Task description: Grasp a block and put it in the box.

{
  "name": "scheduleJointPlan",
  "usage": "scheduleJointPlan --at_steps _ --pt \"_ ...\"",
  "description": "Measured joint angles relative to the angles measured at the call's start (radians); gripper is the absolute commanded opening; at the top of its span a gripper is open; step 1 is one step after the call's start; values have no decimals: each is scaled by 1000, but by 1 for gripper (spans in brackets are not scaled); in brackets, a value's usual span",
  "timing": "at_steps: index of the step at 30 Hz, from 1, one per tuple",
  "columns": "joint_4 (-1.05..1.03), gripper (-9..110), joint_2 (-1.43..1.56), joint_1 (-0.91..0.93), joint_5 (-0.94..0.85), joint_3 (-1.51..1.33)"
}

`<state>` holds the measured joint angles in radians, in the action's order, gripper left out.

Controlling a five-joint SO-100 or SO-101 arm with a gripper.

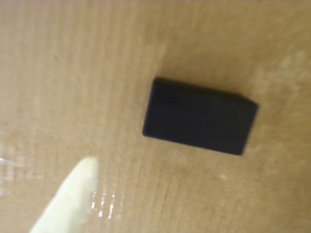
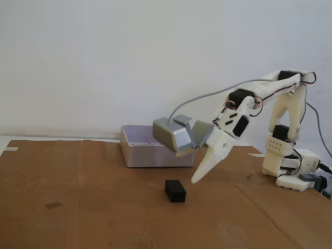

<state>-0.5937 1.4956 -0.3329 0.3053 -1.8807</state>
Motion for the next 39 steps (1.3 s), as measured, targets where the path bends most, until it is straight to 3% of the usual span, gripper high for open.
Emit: scheduleJointPlan --at_steps 4,39 --pt "0 68 -25 0 0 6" --pt "43 68 -202 18 0 92"
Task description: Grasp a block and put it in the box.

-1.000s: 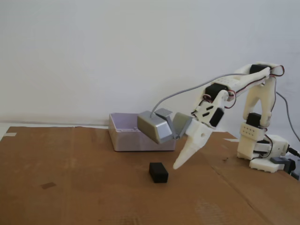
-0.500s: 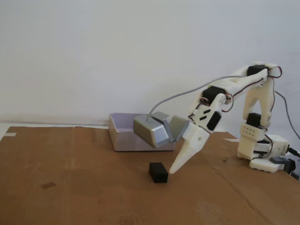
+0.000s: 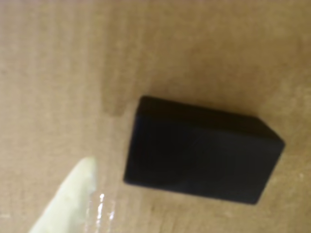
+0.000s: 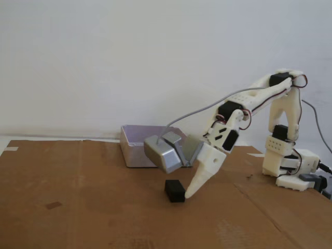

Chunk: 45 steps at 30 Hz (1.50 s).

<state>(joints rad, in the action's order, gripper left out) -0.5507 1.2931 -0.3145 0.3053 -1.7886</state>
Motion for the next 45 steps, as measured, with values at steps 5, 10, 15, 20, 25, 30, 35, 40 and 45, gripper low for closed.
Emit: scheduleJointPlan --at_steps 5,10,15,20,25,30,35,40,45 --pt "31 68 -11 5 0 0" --pt "31 68 -12 21 0 0" --pt "31 68 -31 21 0 0" --pt "46 68 -71 21 0 0" --pt "67 68 -81 21 0 0" --pt "67 68 -81 21 0 0" --pt "67 68 -86 29 0 0" --pt "77 68 -103 48 0 18" --pt "77 68 -103 51 0 20"
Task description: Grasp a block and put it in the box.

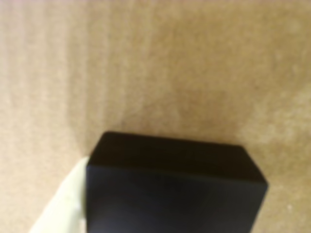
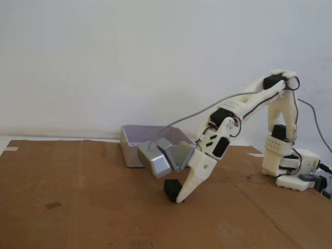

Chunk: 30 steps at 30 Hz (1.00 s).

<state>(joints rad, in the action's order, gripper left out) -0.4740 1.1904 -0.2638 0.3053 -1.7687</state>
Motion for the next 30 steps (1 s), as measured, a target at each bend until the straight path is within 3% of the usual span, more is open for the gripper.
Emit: scheduleJointPlan --at_steps 30 --pt "0 64 -29 2 0 21"
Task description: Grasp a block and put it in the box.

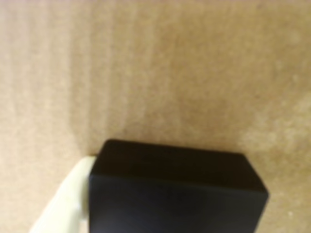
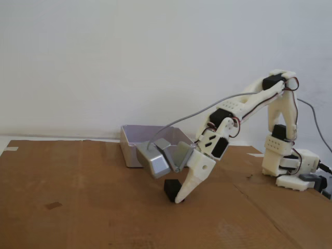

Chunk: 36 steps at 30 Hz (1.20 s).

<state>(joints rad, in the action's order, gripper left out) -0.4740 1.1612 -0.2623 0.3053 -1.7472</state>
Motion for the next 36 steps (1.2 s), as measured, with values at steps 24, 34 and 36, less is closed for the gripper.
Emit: scheduleJointPlan --at_steps 24,34,36 --pt "0 22 0 14 -9 2" --pt "0 17 0 14 -9 2" --pt "0 17 0 14 -9 2"
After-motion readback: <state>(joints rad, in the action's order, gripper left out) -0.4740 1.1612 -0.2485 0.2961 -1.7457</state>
